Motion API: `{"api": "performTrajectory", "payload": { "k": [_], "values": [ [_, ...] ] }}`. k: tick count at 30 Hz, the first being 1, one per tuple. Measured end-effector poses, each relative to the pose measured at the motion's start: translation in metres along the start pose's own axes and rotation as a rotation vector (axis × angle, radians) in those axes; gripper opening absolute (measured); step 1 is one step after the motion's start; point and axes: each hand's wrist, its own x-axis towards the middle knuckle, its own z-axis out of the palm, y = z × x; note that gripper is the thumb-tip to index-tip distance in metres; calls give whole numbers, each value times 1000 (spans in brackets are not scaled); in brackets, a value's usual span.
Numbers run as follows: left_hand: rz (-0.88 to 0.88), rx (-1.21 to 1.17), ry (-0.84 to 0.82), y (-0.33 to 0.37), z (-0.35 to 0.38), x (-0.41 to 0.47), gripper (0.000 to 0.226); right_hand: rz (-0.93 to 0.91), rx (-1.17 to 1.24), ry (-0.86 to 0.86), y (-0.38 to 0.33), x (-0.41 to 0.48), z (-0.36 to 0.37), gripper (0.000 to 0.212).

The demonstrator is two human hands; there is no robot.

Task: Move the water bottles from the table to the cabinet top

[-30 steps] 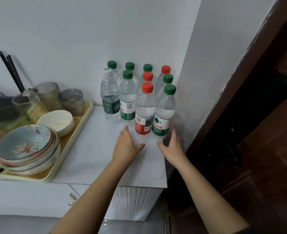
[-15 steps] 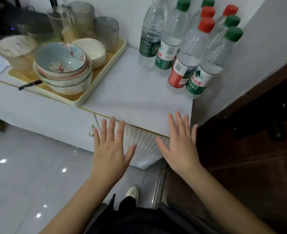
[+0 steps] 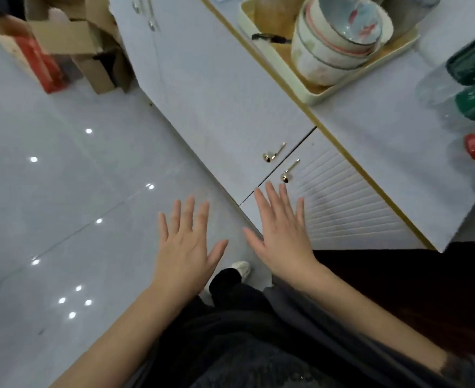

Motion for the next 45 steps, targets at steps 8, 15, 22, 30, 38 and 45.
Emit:
{"api": "performTrajectory", "payload": {
  "k": [8, 15, 22, 30, 38, 45],
  "values": [
    [-278, -50, 8, -85, -1, -71, 76, -263, -89, -119, -103, 18, 30, 78],
    [-631, -181, 63, -129, 8, -133, 85, -529, -222, -191, -186, 34, 47, 79],
    [-966, -285, 127, -138, 15, -172, 88, -860, -373, -285, -254, 38, 56, 77],
    [-1465, -432, 268, -142, 14, -185, 86, -1301, -572, -390, -337, 60, 74, 79],
    [-1817, -621, 360, -134, 18, -170, 86, -1668, -770, -398, -391, 71, 91, 82],
    [-1909, -695, 361, -150, 20, -184, 84, -1787, -882, -431, -428, 57, 111, 80]
  ]
}}
